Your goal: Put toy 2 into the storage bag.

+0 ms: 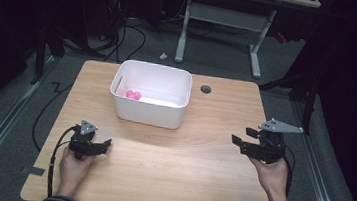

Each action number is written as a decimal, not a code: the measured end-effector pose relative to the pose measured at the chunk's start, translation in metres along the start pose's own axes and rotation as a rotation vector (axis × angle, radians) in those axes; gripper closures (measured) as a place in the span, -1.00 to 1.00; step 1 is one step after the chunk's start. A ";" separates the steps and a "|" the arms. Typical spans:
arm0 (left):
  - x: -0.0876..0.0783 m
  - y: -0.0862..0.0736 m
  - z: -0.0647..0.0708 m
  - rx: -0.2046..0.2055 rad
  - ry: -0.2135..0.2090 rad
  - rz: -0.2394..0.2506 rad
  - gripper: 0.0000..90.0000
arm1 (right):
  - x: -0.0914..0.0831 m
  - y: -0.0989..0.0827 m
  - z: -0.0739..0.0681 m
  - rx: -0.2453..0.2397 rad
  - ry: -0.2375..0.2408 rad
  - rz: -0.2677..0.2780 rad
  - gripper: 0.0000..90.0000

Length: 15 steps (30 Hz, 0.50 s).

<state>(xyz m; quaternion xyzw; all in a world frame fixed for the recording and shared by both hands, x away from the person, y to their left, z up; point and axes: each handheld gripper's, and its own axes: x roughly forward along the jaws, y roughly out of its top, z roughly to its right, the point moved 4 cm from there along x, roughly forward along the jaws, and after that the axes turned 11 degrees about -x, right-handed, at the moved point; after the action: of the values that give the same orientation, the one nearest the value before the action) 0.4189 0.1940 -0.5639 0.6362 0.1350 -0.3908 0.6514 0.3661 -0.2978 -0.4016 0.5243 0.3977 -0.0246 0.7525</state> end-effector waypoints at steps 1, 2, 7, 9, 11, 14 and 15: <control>0.000 0.000 0.000 0.000 0.000 0.000 -0.47 | 0.000 -0.002 0.000 0.002 -0.006 0.004 -0.14; 0.000 0.000 0.000 0.000 0.000 0.000 -0.47 | 0.000 -0.005 0.001 0.009 -0.005 0.006 -0.14; 0.000 0.000 0.000 0.000 0.000 0.000 -0.47 | 0.002 -0.013 0.001 0.023 -0.001 0.006 -0.14; 0.000 0.000 0.000 0.000 0.000 0.000 -0.47 | 0.003 -0.016 0.001 0.027 0.000 0.008 -0.14; 0.000 0.000 0.000 0.000 0.000 0.000 -0.47 | 0.004 -0.020 0.001 0.036 0.001 0.009 -0.14; 0.000 0.000 0.000 0.000 0.000 0.000 -0.47 | 0.007 -0.025 0.001 0.045 0.003 0.009 -0.14; 0.000 0.000 0.000 0.000 0.000 0.000 -0.47 | 0.008 -0.026 0.001 0.047 0.005 0.011 -0.13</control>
<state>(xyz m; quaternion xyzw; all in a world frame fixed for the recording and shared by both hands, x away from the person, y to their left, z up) 0.4189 0.1940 -0.5640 0.6362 0.1350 -0.3908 0.6514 0.3608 -0.3077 -0.4270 0.5441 0.3959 -0.0287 0.7392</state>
